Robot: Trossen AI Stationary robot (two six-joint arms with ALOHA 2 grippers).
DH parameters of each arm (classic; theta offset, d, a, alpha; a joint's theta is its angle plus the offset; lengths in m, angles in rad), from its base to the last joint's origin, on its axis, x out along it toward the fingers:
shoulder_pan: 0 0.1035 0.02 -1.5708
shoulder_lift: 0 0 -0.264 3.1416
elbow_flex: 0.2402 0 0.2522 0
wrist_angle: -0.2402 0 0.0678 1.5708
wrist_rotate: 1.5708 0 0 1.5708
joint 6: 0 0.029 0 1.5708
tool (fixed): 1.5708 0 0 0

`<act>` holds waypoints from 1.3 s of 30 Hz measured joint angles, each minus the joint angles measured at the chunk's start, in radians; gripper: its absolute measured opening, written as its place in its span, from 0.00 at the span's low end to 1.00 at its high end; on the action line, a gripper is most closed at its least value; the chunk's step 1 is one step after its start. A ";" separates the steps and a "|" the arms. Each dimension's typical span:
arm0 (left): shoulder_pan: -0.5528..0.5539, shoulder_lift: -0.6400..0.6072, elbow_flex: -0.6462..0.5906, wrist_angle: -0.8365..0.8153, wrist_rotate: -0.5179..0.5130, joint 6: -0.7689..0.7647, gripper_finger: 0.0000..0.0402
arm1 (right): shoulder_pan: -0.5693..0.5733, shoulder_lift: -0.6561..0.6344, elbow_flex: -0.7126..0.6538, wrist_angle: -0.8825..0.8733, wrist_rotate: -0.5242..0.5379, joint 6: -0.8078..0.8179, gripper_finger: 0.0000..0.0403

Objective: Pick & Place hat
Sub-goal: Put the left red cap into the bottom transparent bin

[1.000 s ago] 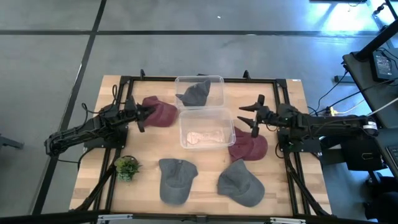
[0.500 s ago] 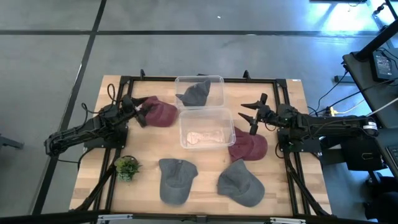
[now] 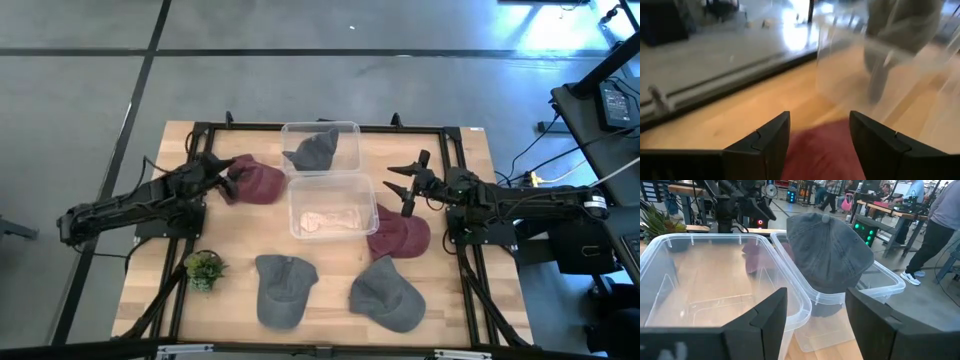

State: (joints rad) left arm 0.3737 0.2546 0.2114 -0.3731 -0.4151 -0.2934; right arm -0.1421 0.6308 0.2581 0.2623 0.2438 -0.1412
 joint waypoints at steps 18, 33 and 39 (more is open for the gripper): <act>0.027 0.470 0.126 -0.132 -0.088 -0.350 0.44 | 0.000 0.002 0.000 -0.006 0.000 -0.022 0.50; 0.035 0.482 0.126 -0.114 -0.052 -0.341 0.56 | 0.000 0.002 0.000 -0.013 0.000 -0.021 0.50; 0.035 0.484 0.126 -0.126 -0.051 -0.405 0.65 | 0.000 0.002 0.000 -0.013 0.000 -0.021 0.50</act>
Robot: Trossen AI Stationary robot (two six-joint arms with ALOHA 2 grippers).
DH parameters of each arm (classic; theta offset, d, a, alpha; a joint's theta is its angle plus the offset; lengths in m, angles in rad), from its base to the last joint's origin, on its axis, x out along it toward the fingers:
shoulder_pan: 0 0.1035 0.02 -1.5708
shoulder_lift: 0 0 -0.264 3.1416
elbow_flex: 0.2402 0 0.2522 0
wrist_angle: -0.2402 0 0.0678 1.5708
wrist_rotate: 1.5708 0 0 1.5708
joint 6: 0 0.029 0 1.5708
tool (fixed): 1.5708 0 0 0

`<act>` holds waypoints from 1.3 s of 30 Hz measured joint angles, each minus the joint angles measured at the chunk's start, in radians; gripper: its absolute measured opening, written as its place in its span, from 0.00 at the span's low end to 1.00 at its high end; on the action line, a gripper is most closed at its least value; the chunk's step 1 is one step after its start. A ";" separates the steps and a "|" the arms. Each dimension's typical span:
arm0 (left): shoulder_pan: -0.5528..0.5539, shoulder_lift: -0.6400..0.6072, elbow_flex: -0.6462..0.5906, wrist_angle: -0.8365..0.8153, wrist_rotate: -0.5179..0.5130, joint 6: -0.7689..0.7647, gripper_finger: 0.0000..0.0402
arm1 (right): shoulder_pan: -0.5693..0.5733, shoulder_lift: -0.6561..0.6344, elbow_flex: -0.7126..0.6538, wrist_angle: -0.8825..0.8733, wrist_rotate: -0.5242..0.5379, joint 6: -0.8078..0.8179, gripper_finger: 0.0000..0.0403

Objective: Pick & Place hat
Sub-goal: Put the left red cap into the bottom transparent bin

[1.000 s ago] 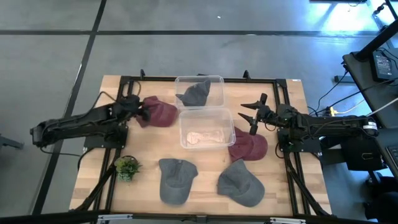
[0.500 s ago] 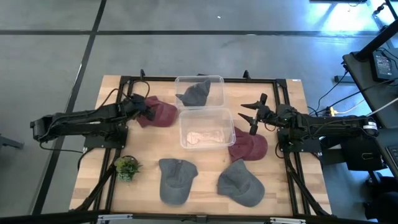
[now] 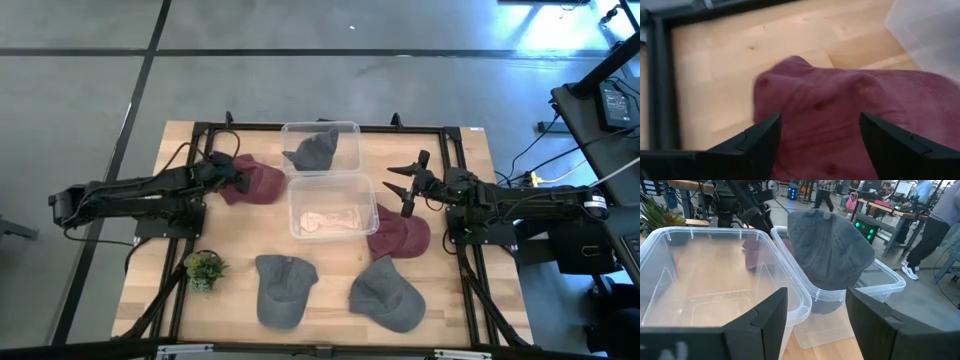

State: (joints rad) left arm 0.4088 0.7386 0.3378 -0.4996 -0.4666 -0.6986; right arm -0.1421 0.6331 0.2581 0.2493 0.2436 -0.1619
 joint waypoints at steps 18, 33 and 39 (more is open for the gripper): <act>-0.005 0.073 0.211 -0.359 0.168 0.029 0.64 | 0.000 0.000 0.000 0.000 0.000 0.000 0.50; -0.106 0.222 0.206 -0.417 0.169 0.131 0.64 | 0.000 0.000 0.000 -0.008 0.000 0.000 0.50; -0.111 0.317 0.206 -0.381 0.215 0.180 0.63 | 0.000 0.000 0.000 -0.008 0.000 0.000 0.50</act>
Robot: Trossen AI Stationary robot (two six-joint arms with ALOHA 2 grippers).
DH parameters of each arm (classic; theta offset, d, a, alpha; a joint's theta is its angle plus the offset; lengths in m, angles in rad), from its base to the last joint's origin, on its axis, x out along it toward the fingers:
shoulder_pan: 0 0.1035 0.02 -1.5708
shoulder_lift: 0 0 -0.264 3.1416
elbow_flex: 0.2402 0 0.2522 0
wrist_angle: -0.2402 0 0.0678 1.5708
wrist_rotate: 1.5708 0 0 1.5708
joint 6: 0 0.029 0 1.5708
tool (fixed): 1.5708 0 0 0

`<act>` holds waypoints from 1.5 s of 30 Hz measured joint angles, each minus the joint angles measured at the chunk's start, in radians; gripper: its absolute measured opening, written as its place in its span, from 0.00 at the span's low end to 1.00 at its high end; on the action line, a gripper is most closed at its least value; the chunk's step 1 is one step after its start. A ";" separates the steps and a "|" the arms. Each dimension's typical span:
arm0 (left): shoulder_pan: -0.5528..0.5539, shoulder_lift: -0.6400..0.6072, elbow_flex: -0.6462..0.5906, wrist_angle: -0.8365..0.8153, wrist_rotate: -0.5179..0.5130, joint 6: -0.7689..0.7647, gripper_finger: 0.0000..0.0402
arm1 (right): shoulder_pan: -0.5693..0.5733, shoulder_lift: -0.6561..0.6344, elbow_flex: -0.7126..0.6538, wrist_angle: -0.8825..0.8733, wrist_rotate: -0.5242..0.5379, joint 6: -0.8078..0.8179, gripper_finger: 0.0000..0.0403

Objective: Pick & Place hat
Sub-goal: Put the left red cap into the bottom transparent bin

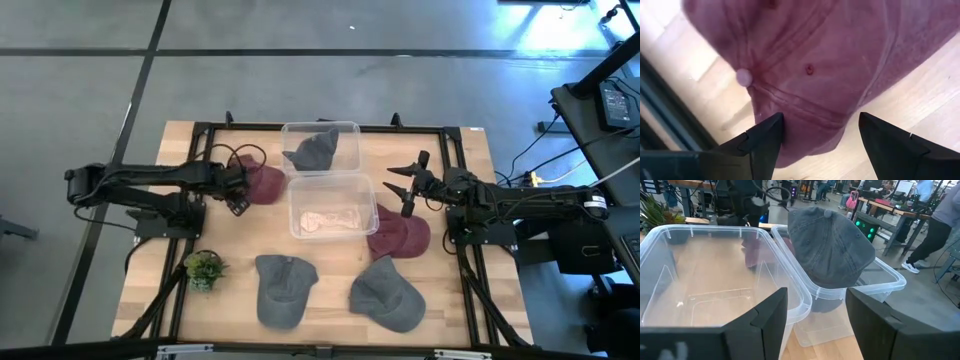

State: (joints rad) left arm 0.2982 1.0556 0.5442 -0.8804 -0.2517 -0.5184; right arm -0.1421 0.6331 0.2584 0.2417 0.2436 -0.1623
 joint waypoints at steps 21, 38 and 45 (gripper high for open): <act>-0.065 0.087 0.238 -0.168 -0.062 0.033 0.02 | 0.000 0.000 0.000 0.001 0.000 0.004 0.50; -0.352 0.114 0.742 -0.531 -0.444 0.483 0.01 | 0.000 0.000 0.000 0.069 0.000 0.143 0.50; -0.481 0.155 0.788 -0.418 -0.771 0.904 0.02 | 0.000 -0.001 0.001 0.190 0.000 0.215 0.50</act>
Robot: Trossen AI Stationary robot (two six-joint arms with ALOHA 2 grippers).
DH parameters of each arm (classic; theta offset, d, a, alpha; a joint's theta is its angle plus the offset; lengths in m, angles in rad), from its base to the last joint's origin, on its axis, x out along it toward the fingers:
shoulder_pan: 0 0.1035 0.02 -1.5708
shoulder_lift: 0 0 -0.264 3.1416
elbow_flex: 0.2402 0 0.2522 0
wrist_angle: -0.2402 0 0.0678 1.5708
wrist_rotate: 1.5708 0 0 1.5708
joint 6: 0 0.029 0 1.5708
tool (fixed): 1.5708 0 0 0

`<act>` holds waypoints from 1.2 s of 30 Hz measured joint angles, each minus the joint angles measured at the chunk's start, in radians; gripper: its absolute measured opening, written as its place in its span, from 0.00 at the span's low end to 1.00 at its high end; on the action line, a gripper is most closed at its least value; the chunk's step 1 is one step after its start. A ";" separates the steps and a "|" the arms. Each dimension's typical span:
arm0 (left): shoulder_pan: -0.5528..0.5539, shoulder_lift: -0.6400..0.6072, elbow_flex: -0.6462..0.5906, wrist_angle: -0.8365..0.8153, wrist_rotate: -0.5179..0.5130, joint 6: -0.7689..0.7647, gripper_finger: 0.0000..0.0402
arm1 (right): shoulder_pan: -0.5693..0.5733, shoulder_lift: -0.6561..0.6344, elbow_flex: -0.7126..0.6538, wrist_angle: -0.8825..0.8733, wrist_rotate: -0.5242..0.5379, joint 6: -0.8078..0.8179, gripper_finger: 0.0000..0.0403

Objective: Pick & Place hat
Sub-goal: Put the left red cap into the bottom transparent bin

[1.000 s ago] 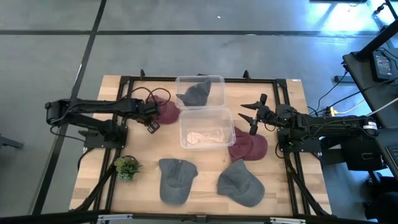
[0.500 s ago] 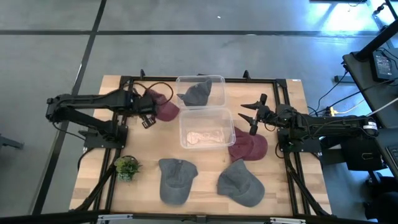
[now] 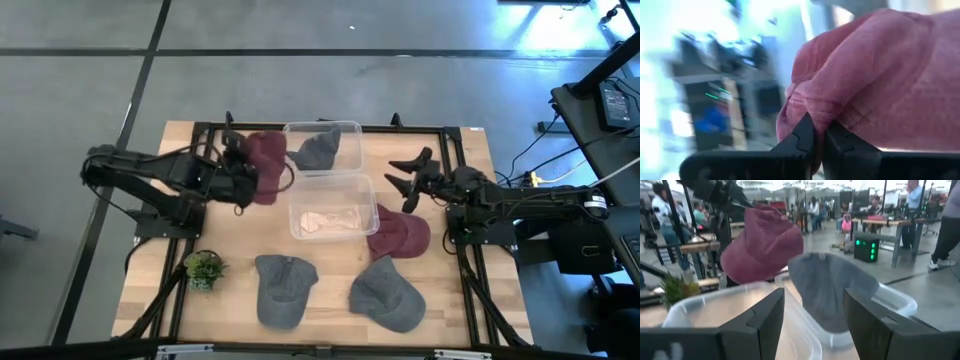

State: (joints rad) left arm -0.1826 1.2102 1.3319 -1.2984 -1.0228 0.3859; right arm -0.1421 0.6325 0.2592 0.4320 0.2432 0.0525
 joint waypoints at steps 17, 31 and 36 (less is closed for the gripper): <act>-0.168 0.113 0.000 0.634 -0.197 0.703 0.01 | 0.000 0.054 0.134 0.060 -0.231 -0.071 0.50; -0.211 0.224 0.000 0.906 -0.072 0.898 0.01 | -0.012 0.428 0.791 -0.675 -0.348 -0.271 0.50; -0.241 0.253 0.000 0.993 -0.060 0.977 0.01 | -0.048 0.524 0.962 -0.835 -0.431 -0.265 0.50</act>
State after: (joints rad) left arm -0.4240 1.4634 1.3319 -0.3050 -1.0827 1.3626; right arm -0.1905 1.1570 1.2210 -0.4026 -0.1882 -0.2123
